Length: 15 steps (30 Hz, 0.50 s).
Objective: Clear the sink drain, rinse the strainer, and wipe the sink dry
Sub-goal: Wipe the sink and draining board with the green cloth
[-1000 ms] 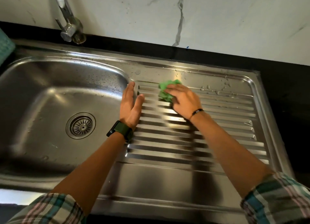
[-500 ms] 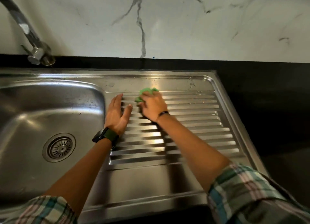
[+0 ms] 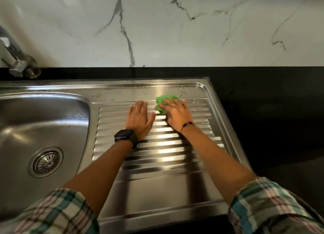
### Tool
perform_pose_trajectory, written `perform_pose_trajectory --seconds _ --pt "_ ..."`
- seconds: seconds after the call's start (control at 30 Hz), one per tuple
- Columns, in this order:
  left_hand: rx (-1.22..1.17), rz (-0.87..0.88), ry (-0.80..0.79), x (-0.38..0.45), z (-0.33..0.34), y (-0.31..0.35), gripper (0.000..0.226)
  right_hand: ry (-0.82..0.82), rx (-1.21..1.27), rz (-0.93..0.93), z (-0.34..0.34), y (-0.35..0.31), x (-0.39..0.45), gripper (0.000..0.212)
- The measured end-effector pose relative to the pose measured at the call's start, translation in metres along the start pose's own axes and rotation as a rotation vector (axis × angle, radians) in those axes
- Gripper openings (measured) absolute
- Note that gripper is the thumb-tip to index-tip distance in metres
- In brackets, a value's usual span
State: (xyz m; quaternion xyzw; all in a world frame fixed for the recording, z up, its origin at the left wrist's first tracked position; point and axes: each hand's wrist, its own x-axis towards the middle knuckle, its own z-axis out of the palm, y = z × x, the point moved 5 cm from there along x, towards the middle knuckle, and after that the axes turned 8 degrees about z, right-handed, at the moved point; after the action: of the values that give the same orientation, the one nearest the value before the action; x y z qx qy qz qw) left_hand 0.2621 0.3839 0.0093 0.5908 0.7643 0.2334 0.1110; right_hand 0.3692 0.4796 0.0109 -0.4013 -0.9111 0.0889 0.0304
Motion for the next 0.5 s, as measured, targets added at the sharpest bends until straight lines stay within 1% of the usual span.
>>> perform_pose_trajectory --seconds 0.1,0.23,0.33,0.5 --pt "0.088 0.011 -0.066 0.003 0.009 0.004 0.056 -0.006 0.001 0.085 -0.013 0.057 -0.01 0.059" --pt "0.109 -0.027 -0.055 -0.001 0.005 -0.001 0.057 -0.013 0.029 0.231 -0.027 0.113 -0.015 0.055" --pt "0.11 -0.027 -0.047 0.0 0.006 0.003 0.057 0.008 0.106 0.24 -0.026 0.118 -0.013 0.048" --pt "0.152 -0.015 -0.06 0.005 0.01 0.007 0.058 0.132 0.253 0.348 -0.021 0.102 -0.008 0.041"
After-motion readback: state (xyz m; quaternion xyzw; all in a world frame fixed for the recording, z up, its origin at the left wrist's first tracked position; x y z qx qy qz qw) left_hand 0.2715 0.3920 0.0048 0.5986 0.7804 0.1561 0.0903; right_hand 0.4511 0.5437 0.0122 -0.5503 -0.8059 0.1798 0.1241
